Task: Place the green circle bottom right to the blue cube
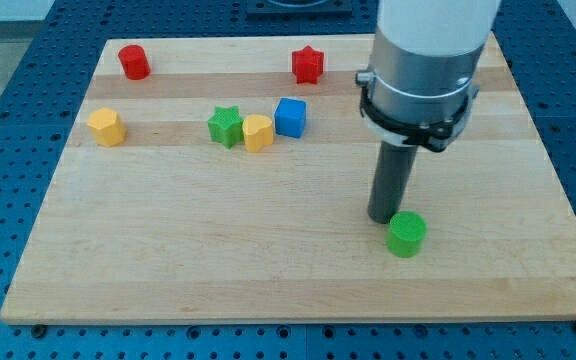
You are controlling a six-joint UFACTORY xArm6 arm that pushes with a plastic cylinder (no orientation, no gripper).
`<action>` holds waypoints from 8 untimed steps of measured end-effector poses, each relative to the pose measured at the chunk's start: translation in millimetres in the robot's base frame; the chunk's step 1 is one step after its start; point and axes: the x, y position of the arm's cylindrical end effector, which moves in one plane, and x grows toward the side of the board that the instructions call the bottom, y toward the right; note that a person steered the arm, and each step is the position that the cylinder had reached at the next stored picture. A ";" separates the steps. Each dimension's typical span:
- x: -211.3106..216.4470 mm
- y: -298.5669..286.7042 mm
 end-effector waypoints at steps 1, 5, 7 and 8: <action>14.2 -36.7; 3.8 49.9; 25.9 114.4; 8.2 123.8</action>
